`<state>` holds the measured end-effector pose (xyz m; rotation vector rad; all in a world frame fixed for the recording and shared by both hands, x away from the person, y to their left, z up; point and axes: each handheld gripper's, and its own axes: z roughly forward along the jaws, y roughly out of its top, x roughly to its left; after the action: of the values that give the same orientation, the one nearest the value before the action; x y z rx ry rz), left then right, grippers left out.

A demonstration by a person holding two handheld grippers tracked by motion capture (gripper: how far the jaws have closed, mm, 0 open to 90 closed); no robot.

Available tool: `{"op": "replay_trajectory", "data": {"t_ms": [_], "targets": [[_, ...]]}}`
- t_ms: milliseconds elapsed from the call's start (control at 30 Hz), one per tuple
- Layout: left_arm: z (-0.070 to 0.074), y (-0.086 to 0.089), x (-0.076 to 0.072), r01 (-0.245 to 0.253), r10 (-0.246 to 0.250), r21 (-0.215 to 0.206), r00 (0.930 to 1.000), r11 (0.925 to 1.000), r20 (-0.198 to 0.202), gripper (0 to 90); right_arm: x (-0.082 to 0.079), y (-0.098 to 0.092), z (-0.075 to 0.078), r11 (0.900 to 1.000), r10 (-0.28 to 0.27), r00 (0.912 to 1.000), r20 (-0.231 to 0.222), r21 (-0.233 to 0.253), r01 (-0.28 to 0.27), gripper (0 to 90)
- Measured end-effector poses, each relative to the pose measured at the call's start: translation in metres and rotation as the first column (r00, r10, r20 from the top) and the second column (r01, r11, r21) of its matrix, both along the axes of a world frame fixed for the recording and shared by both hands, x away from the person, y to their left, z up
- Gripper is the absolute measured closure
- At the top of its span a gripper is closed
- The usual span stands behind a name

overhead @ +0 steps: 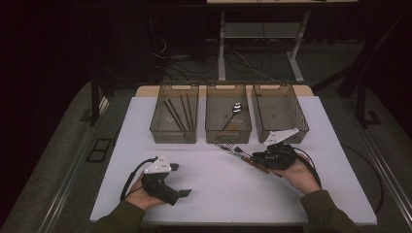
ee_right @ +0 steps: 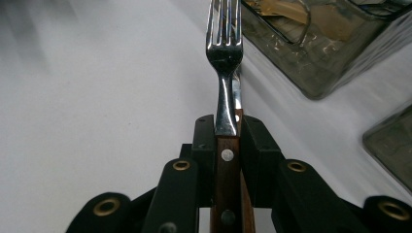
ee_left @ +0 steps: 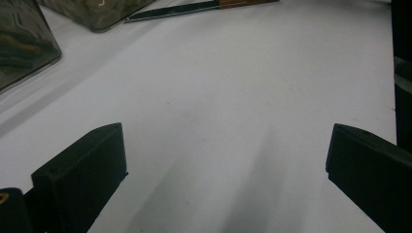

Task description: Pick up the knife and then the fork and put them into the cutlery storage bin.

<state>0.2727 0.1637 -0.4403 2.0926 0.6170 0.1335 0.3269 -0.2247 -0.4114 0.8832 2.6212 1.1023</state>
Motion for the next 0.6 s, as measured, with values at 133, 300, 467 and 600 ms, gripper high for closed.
{"op": "replay_trajectory", "data": {"t_ms": [133, 300, 467, 600], "targets": [[0.000, 0.000, -0.001, 0.000, 0.000, -0.004, 1.0000, 1.0000, 0.007, 0.3, 0.000, -0.004, 0.005, 1.000, 0.000, 1.0000, 0.003, 0.011, 0.000, 77.1], [0.000, 0.000, 0.000, -0.001, 0.001, -0.005, 1.0000, 1.0000, 0.007, 0.3, 0.001, -0.011, 0.013, 0.999, -0.008, 1.0000, 0.003, 0.032, 0.008, 77.1], [0.000, 0.000, 0.000, -0.004, 0.004, -0.007, 1.0000, 1.0000, 0.007, 0.3, 0.003, -0.018, 0.021, 0.998, -0.028, 0.9995, 0.017, 0.053, 0.027, 77.1], [0.000, 0.000, 0.001, -0.005, 0.005, -0.005, 1.0000, 1.0000, 0.008, 0.3, 0.008, -0.027, 0.027, 0.996, -0.056, 0.9981, 0.024, 0.065, 0.054, 77.1]]}}
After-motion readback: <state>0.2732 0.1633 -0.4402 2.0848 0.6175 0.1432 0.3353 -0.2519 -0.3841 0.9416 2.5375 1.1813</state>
